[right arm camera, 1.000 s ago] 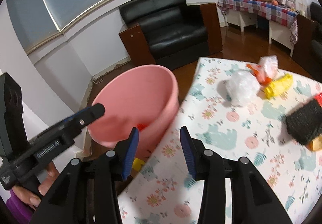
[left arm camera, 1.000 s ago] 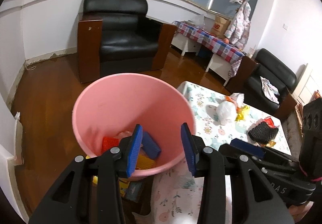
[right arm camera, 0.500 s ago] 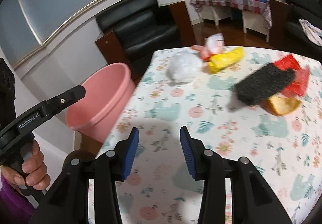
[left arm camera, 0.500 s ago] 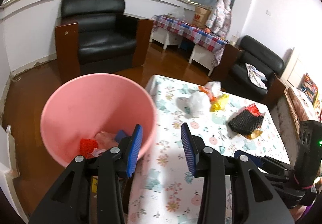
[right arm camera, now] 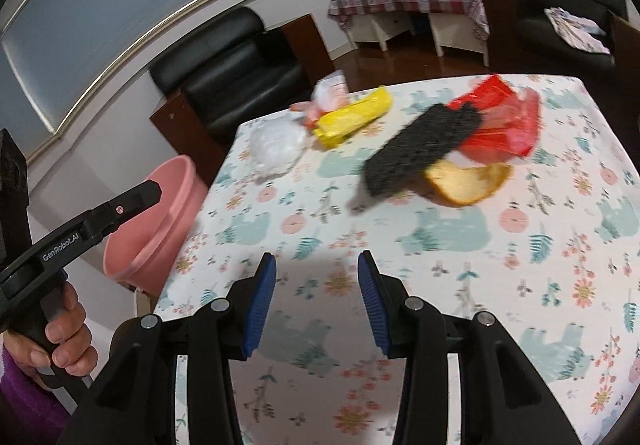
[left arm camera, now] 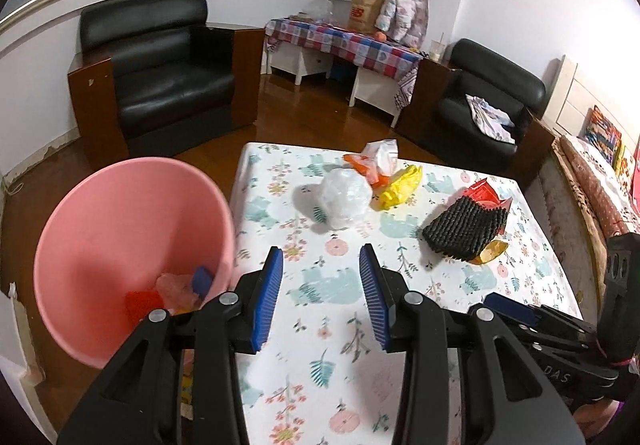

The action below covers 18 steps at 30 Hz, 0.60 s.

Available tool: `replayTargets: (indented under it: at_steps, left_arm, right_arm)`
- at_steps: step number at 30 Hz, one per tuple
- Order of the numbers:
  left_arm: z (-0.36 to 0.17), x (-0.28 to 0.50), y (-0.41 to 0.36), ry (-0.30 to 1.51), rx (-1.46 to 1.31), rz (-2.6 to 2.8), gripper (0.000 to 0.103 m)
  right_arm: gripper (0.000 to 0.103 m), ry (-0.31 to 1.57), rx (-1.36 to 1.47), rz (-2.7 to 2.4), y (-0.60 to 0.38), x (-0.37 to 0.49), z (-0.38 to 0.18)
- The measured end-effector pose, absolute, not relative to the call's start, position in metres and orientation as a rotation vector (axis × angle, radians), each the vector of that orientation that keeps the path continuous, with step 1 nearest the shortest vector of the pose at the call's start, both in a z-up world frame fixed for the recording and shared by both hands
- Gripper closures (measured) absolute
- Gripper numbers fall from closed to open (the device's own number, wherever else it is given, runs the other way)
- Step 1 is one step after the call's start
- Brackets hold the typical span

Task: Collect trash
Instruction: 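Move both tools back over the table toward the clear bag and chip bag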

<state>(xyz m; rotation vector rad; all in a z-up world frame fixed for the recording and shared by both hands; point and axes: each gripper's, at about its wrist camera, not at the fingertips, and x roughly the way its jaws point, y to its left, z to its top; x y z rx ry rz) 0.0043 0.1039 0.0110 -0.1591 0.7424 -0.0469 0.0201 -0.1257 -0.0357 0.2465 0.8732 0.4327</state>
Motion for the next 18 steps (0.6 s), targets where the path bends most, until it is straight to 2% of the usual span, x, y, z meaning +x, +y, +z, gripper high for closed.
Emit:
replayTargets:
  at_steps: [10,13,18]
  left_arm:
    - [0.004,0.055,0.086,0.762,-0.140,-0.064,0.063]
    - [0.001,0.072,0.085,0.770,-0.158,-0.070,0.063]
    - [-0.014,0.099,0.082,0.802,-0.154,-0.048,0.063]
  right_arm:
    - [0.061,0.835,0.330,0.340,-0.170,0.033,-0.031]
    - [0.056,0.807,0.341,0.327,-0.177,0.038,-0.026]
    - [0.055,0.798,0.364,0.311,-0.186,0.047,-0.026]
